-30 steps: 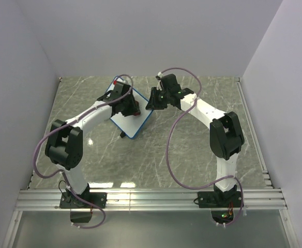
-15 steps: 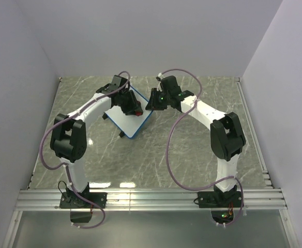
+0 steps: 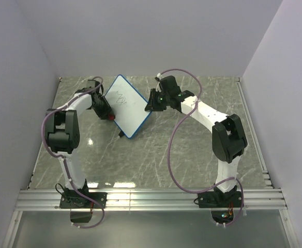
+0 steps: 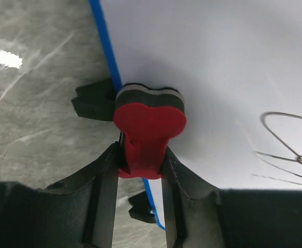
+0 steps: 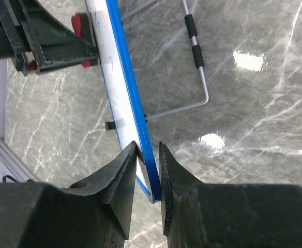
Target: Erase the whiteboard
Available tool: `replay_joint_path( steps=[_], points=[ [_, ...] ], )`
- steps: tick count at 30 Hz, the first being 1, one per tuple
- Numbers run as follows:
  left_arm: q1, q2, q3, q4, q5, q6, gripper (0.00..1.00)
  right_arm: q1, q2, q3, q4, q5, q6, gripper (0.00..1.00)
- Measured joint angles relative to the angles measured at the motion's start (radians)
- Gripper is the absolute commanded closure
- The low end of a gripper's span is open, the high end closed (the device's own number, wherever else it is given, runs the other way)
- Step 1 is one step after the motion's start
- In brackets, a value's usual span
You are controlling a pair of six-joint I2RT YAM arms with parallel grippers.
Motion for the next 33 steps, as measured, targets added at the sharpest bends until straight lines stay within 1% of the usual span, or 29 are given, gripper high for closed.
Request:
replay_joint_path(
  steps=[4, 7, 12, 15, 19, 24, 28, 33],
  points=[
    [-0.056, 0.01, 0.08, -0.05, -0.058, 0.029, 1.0, 0.002, -0.002, 0.0, -0.018, -0.006, 0.002, 1.0],
    [-0.131, 0.008, 0.167, -0.068, -0.075, 0.037, 1.0, 0.002, -0.002, 0.0, -0.027, -0.007, 0.002, 1.0],
    [-0.24, -0.021, 0.215, -0.046, -0.039, 0.036, 1.0, 0.002, -0.002, 0.0, -0.04, -0.005, 0.002, 1.0],
    [-0.271, -0.024, 0.224, -0.04, 0.002, 0.032, 1.0, 0.001, 0.0, 0.001, -0.048, 0.001, 0.001, 1.0],
    [-0.267, -0.021, 0.227, -0.037, 0.038, 0.029, 1.0, 0.001, 0.0, 0.001, -0.055, 0.002, 0.0, 1.0],
    [-0.232, 0.029, 0.29, -0.095, 0.104, 0.037, 1.0, 0.001, 0.001, 0.001, -0.053, 0.0, -0.003, 1.0],
    [-0.169, 0.074, 0.329, -0.118, 0.17, 0.041, 1.0, 0.001, 0.002, 0.001, -0.051, -0.006, -0.004, 1.0],
    [-0.061, 0.148, 0.365, -0.125, 0.161, 0.065, 1.0, 0.002, 0.002, 0.001, -0.052, -0.015, -0.004, 1.0]
  ],
)
